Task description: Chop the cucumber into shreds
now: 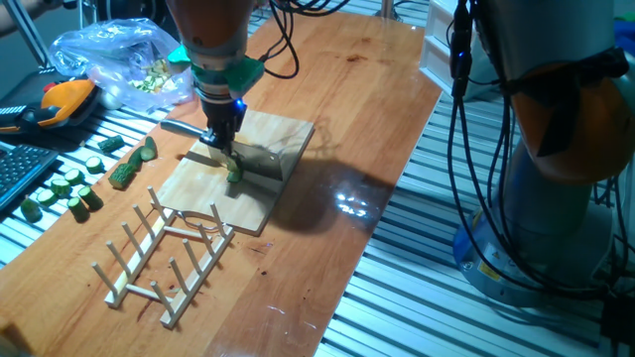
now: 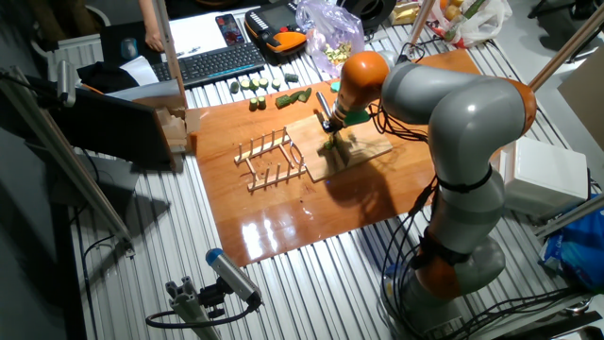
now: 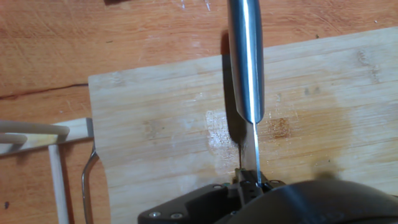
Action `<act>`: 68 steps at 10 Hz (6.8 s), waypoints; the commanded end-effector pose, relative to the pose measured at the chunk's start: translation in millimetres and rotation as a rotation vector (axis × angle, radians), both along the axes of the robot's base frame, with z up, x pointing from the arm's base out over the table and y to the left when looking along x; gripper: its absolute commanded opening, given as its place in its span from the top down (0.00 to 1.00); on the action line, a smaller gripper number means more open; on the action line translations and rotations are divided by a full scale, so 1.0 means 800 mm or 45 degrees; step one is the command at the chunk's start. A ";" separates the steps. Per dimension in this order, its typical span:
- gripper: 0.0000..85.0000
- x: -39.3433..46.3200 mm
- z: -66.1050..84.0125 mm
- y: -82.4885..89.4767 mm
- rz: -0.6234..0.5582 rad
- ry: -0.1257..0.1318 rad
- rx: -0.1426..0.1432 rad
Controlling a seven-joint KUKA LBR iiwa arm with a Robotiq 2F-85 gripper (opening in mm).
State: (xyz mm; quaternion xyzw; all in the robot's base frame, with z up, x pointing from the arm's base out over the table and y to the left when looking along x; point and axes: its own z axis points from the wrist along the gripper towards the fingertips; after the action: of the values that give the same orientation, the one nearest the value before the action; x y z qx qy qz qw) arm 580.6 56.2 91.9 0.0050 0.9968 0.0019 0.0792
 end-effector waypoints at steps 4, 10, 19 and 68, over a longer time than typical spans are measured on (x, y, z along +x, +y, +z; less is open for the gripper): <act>1.00 -0.003 -0.013 0.002 -0.001 -0.025 0.007; 1.00 -0.001 0.000 0.007 -0.004 -0.017 -0.006; 1.00 0.000 0.020 -0.003 0.013 0.006 -0.021; 1.00 -0.013 -0.013 -0.004 0.027 -0.066 -0.016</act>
State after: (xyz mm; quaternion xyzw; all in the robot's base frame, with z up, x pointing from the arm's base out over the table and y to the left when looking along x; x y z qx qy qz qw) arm 569.5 53.2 81.0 -0.0058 0.9946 -0.0032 0.1036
